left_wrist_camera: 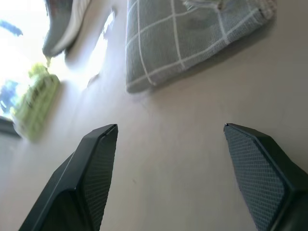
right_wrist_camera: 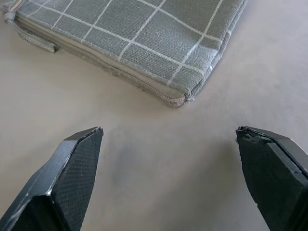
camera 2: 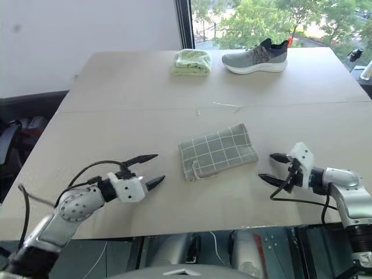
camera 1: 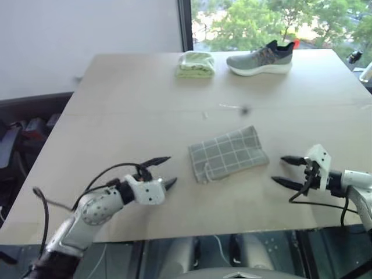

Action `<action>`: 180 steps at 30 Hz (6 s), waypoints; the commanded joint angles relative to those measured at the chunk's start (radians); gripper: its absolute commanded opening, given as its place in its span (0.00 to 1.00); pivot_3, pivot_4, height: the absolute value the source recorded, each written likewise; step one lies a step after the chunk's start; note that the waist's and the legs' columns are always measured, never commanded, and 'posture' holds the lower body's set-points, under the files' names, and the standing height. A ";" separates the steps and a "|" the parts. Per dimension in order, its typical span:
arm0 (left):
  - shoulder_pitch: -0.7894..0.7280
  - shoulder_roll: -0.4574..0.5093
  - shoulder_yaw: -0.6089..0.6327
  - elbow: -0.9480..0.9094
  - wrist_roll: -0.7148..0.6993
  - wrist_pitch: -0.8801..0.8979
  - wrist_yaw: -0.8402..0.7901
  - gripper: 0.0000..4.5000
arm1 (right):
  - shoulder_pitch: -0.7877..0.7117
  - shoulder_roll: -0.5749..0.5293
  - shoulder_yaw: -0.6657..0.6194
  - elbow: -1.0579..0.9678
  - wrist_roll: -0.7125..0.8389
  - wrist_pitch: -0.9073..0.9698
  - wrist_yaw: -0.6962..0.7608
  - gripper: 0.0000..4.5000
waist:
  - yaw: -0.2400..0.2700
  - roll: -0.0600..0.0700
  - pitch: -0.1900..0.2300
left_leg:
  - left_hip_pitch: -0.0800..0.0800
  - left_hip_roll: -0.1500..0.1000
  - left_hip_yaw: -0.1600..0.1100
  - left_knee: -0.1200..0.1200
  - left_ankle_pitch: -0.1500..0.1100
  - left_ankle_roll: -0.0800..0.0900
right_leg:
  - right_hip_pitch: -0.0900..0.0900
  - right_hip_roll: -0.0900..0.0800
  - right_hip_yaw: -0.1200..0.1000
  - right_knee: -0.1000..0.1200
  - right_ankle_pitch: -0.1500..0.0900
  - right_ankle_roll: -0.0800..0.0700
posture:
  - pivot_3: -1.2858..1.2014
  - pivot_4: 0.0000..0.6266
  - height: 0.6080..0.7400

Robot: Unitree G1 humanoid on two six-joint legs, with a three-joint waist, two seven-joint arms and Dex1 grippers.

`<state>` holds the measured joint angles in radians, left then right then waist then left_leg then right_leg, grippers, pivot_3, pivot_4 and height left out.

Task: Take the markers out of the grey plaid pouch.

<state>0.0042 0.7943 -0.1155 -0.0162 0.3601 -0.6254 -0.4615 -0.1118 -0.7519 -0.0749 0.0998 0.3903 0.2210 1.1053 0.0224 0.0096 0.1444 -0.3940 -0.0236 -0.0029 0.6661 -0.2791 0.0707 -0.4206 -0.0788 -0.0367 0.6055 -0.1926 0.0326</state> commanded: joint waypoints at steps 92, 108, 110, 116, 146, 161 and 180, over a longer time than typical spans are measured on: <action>-0.534 -0.333 -0.255 0.470 0.073 -0.170 0.166 0.06 | -0.084 0.278 0.222 -0.533 0.118 0.627 -0.490 0.94 | 0.016 -0.002 0.000 | 0.000 -0.003 0.001 0.011 0.003 0.005 | 0.005 0.007 -0.007 0.004 0.004 0.008 | 0.52 0.24 1.00; -0.481 -0.332 -0.224 0.407 0.043 -0.112 0.147 0.05 | -0.083 0.449 -0.013 -0.492 0.270 0.711 -0.655 0.00 | 0.012 -0.002 0.000 | 0.000 -0.002 0.001 0.011 0.003 0.005 | 0.005 0.008 -0.007 0.005 0.004 0.008 | 0.52 0.24 1.00; -0.473 -0.330 -0.218 0.393 0.036 -0.102 0.145 0.05 | -0.097 0.512 -0.108 -0.465 0.328 0.741 -0.734 0.00 | 0.011 -0.001 0.000 | 0.000 -0.002 0.001 0.011 0.003 0.005 | 0.005 0.008 -0.006 0.006 0.004 0.008 | 0.52 0.24 1.00; -0.453 -0.328 -0.203 0.359 0.022 -0.075 0.139 0.05 | -0.149 0.578 -0.316 -0.365 0.385 0.737 -0.918 0.00 | 0.012 -0.001 0.000 | 0.000 -0.003 0.001 0.011 0.003 0.005 | 0.005 0.008 -0.006 0.006 0.004 0.008 | 0.52 0.24 1.00; -0.445 -0.379 -0.201 0.266 -0.005 0.036 0.036 0.63 | -0.243 0.674 -0.086 -0.446 0.487 0.781 -0.965 0.00 | -0.015 -0.001 0.000 | 0.001 -0.003 0.003 0.011 0.003 0.005 | -0.001 0.009 -0.002 0.018 0.004 0.008 | 0.52 0.24 1.00; -0.516 -0.422 -0.213 0.390 0.086 0.045 0.168 0.63 | -0.187 0.663 -0.092 -0.505 0.531 0.803 -0.992 0.00 | -0.011 -0.001 0.000 | 0.001 -0.003 0.003 0.011 0.003 0.005 | -0.001 0.009 -0.003 0.017 0.004 0.008 | 0.52 0.24 1.00; -0.587 -0.447 -0.235 0.494 0.120 -0.001 0.242 0.01 | -0.164 0.663 -0.097 -0.513 0.546 0.783 -1.036 0.00 | -0.011 -0.002 0.001 | 0.000 -0.003 0.003 0.011 0.003 0.005 | -0.001 0.009 -0.003 0.017 0.004 0.008 | 0.52 0.24 1.00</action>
<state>-0.5730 0.3475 -0.3556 0.4965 0.4892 -0.6091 -0.2309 -0.2746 -0.0920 -0.1622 -0.3760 0.9166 1.0212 0.0760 0.0117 0.0074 0.1450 -0.3937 -0.0266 0.0004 0.6770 -0.2759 0.0762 -0.4215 -0.0698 -0.0394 0.6225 -0.1889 0.0406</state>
